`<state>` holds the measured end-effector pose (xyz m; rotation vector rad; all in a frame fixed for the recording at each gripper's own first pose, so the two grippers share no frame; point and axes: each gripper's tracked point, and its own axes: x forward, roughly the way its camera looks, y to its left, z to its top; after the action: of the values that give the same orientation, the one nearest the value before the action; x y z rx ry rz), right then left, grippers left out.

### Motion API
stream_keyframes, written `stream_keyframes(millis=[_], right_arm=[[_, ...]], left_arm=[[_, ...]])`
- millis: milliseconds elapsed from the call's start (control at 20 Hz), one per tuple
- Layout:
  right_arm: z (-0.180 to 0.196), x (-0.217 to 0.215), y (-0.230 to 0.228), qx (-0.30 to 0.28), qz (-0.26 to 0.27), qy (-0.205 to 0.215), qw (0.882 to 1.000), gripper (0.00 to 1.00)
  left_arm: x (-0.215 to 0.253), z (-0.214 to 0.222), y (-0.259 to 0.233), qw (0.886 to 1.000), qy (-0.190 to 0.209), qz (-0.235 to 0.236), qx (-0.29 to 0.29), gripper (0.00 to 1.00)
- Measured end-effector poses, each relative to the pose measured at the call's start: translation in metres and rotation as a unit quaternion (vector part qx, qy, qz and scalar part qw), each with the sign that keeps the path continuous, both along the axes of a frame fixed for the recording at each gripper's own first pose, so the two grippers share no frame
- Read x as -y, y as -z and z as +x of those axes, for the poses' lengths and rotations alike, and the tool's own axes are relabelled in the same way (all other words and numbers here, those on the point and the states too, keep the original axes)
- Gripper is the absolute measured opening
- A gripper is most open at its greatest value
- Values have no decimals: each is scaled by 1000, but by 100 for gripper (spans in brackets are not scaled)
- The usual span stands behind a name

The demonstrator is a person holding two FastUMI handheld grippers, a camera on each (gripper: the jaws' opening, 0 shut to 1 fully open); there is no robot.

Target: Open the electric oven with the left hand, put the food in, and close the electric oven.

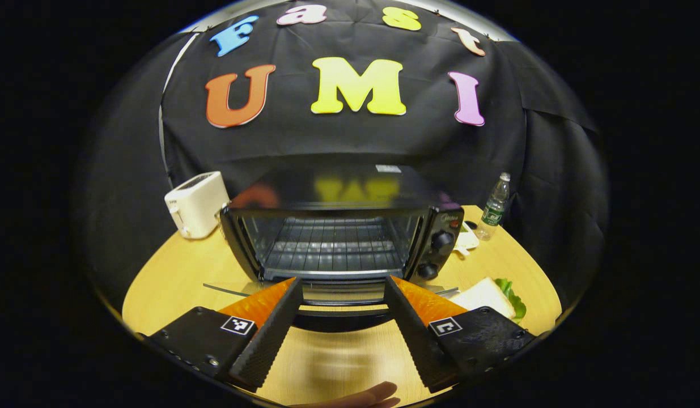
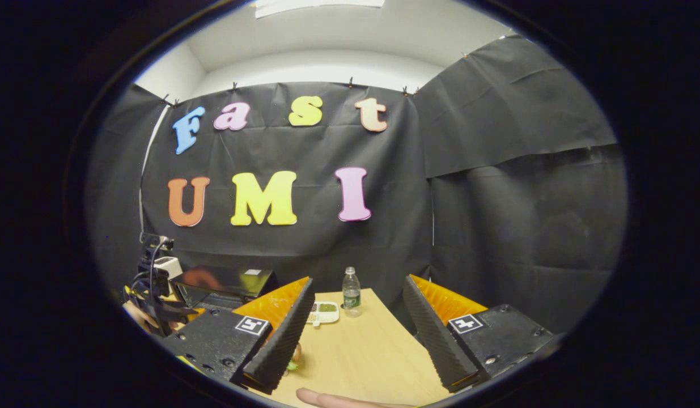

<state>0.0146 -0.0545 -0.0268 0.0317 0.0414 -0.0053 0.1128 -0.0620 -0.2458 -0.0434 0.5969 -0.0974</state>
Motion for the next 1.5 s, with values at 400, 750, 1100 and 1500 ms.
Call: stream_keyframes(millis=[400,750,1100,1500], right_arm=[[-15,-20,6,-15,-21,-29,999,89],[-18,-28,13,-26,-34,-34,998,89],[-3,-28,36,-59,-42,-39,997,100],[54,-69,93,-163,-34,-119,979,100]], left_arm=[[-4,-40,74,997,-18,-15,-70,96],[-1,-50,99,997,-7,6,-83,96],[-5,-45,86,999,-21,10,-28,95],[-14,-51,-31,994,-24,-1,108,93]])
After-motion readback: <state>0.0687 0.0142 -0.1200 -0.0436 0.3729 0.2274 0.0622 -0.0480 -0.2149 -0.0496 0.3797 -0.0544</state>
